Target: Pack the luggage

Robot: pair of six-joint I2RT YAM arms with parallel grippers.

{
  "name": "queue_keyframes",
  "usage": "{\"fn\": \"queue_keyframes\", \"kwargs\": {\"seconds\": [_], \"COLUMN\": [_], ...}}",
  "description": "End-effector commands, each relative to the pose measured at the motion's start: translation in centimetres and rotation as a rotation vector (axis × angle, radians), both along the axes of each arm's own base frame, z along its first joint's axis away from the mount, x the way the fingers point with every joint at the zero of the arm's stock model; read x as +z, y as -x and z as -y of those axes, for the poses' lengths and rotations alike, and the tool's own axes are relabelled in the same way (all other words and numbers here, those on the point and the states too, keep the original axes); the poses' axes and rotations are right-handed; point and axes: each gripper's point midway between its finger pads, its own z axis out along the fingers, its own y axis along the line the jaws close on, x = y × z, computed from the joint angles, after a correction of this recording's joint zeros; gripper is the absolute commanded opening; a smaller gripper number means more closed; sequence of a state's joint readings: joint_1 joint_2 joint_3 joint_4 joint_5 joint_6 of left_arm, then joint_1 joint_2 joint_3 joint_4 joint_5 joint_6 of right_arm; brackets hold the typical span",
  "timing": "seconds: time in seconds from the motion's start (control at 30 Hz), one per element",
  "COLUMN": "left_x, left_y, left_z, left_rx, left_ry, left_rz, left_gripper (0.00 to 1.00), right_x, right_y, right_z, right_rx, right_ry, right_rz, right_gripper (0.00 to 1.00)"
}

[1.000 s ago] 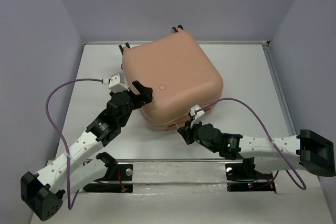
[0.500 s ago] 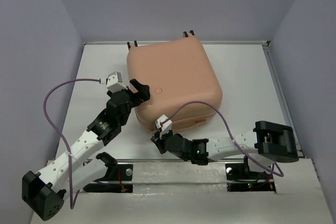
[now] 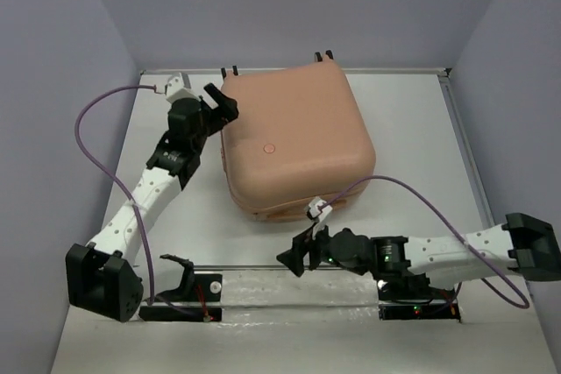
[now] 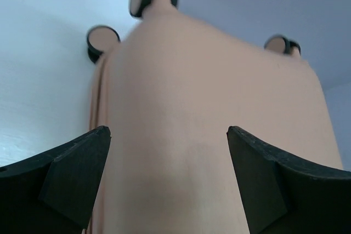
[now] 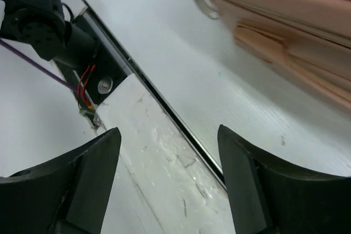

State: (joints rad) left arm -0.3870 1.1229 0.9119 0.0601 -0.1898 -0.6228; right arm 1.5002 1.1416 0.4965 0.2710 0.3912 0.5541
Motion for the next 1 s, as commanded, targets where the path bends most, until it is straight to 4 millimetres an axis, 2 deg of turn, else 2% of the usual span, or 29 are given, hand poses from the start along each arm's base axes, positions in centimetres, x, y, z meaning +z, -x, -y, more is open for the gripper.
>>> {"fn": "queue_keyframes", "kwargs": {"seconds": [0.0,0.03,0.07,0.1,0.13,0.17,0.2,0.23,0.27,0.3,0.33,0.37,0.4,0.43,0.47,0.5,0.53,0.57,0.6,0.63,0.67,0.7,0.73,0.77,0.8,0.83,0.87,0.93,0.97], "left_x": [3.3,4.7,2.7,2.5,3.6,3.3,2.6,1.3,2.5,0.9,2.5,0.6,0.4,2.0,1.6,-0.3,0.9,0.6,-1.0,0.3,-1.5,-1.6,-0.4,-1.6,-1.7,-0.8,-0.9,-0.6,-0.7], "left_y": [-4.8,-5.7,-7.6,-8.5,-9.5,-10.4,-12.1,-12.7,-13.7,-14.9,-15.9,-17.1,-17.8,-18.6,-19.2,-20.1,-20.8,-21.4,-22.2,-23.0,-23.8,-24.2,-24.9,-25.5,-25.9,-26.3,-26.5,-27.1,-27.2], "left_z": [-2.9,-2.8,-3.5,-3.6,-3.3,-3.4,-3.6,-3.8,-3.3,-3.1,-2.4,-2.0,-1.5,-0.8,-0.5,-0.2,-0.1,0.0,0.2,0.5,0.8,1.1,1.5,1.8,2.1,2.6,3.0,3.6,3.8], "left_rx": [0.027,0.006,0.024,0.019,-0.001,0.003,0.000,0.006,-0.022,-0.034,-0.069,-0.085,-0.109,-0.144,-0.153,-0.160,-0.165,-0.165,-0.169,-0.177,-0.182,-0.188,-0.205,-0.210,-0.217,-0.241,-0.255,-0.279,-0.285], "left_ry": [0.045,0.055,0.036,0.033,0.042,0.038,0.035,0.030,0.038,0.032,0.046,0.048,0.055,0.069,0.073,0.075,0.081,0.082,0.086,0.095,0.106,0.116,0.131,0.156,0.174,0.194,0.210,0.260,0.275], "left_rz": [0.047,0.062,0.007,-0.007,0.002,-0.010,-0.031,-0.055,-0.027,-0.061,-0.032,-0.070,-0.074,-0.045,-0.057,-0.097,-0.076,-0.080,-0.109,-0.081,-0.112,-0.110,-0.082,-0.101,-0.097,-0.066,-0.061,-0.022,-0.012], "left_gripper": [0.99,0.99,0.99,0.99,0.99,0.99,0.99,0.99,0.99,0.99,0.99,0.99,0.99,0.99,0.99,0.99,0.99,0.99,0.99,0.99,0.99,0.99,0.99,0.99,0.99,0.97,0.95,0.86,0.79], "right_x": [-1.8,-1.6,-1.8,-1.8,-2.4,-1.9,-2.0,-2.4,-1.9,-2.5,-2.5,-2.6,-2.4,-2.8,-2.9,-3.0,-3.1,-3.0,-3.1,-3.1,-3.2,-3.2,-3.2,-3.2,-3.2,-3.1,-3.4,-3.1,-2.8], "right_y": [-1.7,-2.3,-2.7,-3.0,-3.2,-3.8,-4.2,-4.5,-5.0,-5.8,-6.3,-7.1,-7.5,-7.9,-8.2,-8.8,-8.9,-9.2,-9.6,-9.8,-9.9,-10.1,-10.6,-10.8,-11.1,-11.5,-12.2,-13.0,-13.7], "right_z": [5.5,6.7,7.7,8.4,9.4,9.9,10.6,11.1,11.4,12.1,12.3,12.6,12.8,13.0,13.2,13.5,13.7,13.8,14.3,14.5,14.6,14.8,15.2,15.3,15.4,15.5,16.0,15.9,15.9], "right_rx": [-0.159,-0.197,-0.248,-0.270,-0.286,-0.312,-0.336,-0.358,-0.386,-0.431,-0.446,-0.471,-0.482,-0.494,-0.505,-0.524,-0.528,-0.533,-0.548,-0.555,-0.552,-0.557,-0.581,-0.577,-0.583,-0.587,-0.613,-0.600,-0.607], "right_ry": [0.045,0.013,0.008,0.003,0.035,0.022,0.046,0.069,0.071,0.112,0.122,0.147,0.147,0.170,0.178,0.188,0.189,0.189,0.189,0.188,0.189,0.189,0.187,0.192,0.191,0.191,0.200,0.197,0.190], "right_rz": [-0.099,-0.117,-0.143,-0.154,-0.159,-0.161,-0.166,-0.170,-0.171,-0.172,-0.166,-0.157,-0.155,-0.153,-0.150,-0.151,-0.155,-0.154,-0.158,-0.161,-0.166,-0.168,-0.172,-0.174,-0.171,-0.170,-0.174,-0.166,-0.159], "right_gripper": [0.69,0.39,0.24,0.15,0.07,0.07,0.07,0.07,0.07,0.07,0.07,0.07,0.07,0.07,0.07,0.07,0.07,0.07,0.07,0.07,0.07,0.07,0.07,0.07,0.07,0.07,0.07,0.07,0.07]}}
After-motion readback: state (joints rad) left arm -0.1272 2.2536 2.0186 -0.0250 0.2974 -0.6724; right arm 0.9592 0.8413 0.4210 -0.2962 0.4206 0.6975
